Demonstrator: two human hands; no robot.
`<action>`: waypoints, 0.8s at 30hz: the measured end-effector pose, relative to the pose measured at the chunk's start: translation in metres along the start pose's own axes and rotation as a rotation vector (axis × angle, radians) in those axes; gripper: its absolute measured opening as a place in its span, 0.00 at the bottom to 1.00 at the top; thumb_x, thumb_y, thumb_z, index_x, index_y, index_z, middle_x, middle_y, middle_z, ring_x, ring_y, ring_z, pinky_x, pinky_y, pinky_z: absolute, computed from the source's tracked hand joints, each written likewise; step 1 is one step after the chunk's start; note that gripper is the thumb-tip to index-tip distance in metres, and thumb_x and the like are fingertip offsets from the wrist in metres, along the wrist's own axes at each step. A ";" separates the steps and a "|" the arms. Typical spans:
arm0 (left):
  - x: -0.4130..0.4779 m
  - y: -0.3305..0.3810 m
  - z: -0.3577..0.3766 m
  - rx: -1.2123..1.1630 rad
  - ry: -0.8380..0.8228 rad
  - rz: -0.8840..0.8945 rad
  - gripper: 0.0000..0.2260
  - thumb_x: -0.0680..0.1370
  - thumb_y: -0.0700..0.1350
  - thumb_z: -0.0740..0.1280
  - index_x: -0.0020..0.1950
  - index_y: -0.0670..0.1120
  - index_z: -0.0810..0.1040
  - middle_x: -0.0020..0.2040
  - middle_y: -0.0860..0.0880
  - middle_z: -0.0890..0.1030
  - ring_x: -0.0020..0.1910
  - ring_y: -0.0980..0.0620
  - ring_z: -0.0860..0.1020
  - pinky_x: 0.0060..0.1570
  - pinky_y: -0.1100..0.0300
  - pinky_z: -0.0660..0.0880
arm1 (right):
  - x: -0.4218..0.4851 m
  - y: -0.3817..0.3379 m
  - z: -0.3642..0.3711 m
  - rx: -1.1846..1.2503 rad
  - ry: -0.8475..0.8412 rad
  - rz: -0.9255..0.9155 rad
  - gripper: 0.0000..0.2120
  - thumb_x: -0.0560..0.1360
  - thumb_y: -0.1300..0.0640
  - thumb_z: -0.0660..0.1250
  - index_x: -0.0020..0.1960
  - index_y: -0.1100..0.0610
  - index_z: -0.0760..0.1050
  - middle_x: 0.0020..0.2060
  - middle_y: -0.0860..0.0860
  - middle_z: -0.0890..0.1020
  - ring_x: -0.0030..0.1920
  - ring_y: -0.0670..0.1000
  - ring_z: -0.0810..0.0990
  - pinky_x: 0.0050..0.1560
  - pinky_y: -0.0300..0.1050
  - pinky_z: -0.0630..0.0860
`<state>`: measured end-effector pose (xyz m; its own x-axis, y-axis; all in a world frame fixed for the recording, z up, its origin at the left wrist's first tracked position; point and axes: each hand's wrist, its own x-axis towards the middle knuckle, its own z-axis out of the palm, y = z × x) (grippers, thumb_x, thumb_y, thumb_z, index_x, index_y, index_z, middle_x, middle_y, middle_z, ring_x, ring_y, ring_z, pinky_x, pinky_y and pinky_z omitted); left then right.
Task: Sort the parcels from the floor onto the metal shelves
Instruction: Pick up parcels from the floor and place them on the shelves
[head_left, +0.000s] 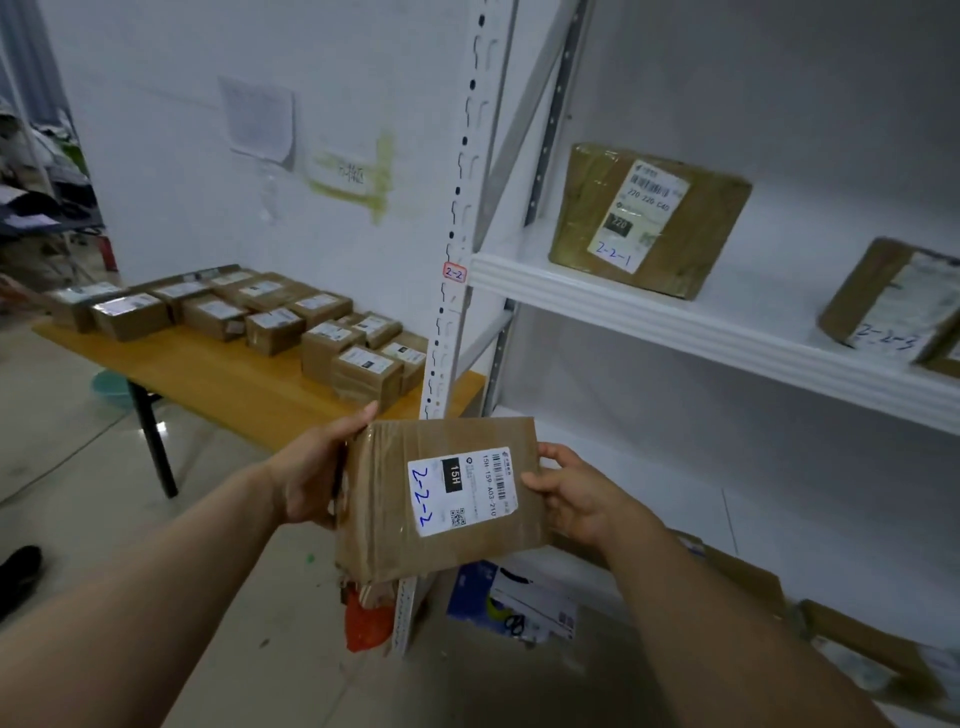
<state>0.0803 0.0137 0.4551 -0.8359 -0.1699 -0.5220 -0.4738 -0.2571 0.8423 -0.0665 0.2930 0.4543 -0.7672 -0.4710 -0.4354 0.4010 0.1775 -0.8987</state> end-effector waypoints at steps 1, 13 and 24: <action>0.001 0.002 0.002 -0.023 0.001 0.009 0.42 0.49 0.73 0.76 0.58 0.53 0.82 0.60 0.41 0.81 0.60 0.37 0.77 0.56 0.36 0.71 | 0.000 -0.003 0.000 -0.007 0.009 -0.020 0.20 0.76 0.68 0.69 0.64 0.51 0.74 0.52 0.56 0.86 0.49 0.56 0.86 0.42 0.50 0.81; 0.022 -0.009 0.021 -0.983 0.001 0.131 0.11 0.69 0.51 0.68 0.43 0.46 0.83 0.44 0.43 0.84 0.40 0.41 0.82 0.47 0.44 0.77 | -0.013 -0.093 0.019 -0.014 -0.135 -0.377 0.20 0.74 0.72 0.70 0.59 0.53 0.80 0.52 0.53 0.86 0.47 0.51 0.86 0.47 0.45 0.83; 0.006 0.060 0.085 -1.165 -0.288 0.375 0.12 0.76 0.52 0.64 0.45 0.47 0.85 0.41 0.43 0.83 0.41 0.42 0.83 0.47 0.46 0.79 | -0.057 -0.146 0.030 0.351 0.023 -0.617 0.42 0.66 0.53 0.80 0.75 0.53 0.65 0.64 0.57 0.81 0.61 0.58 0.82 0.57 0.56 0.80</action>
<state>0.0229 0.0776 0.5138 -0.9655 -0.2382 -0.1049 0.2083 -0.9489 0.2370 -0.0662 0.2676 0.6119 -0.9151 -0.3767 0.1436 0.0242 -0.4070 -0.9131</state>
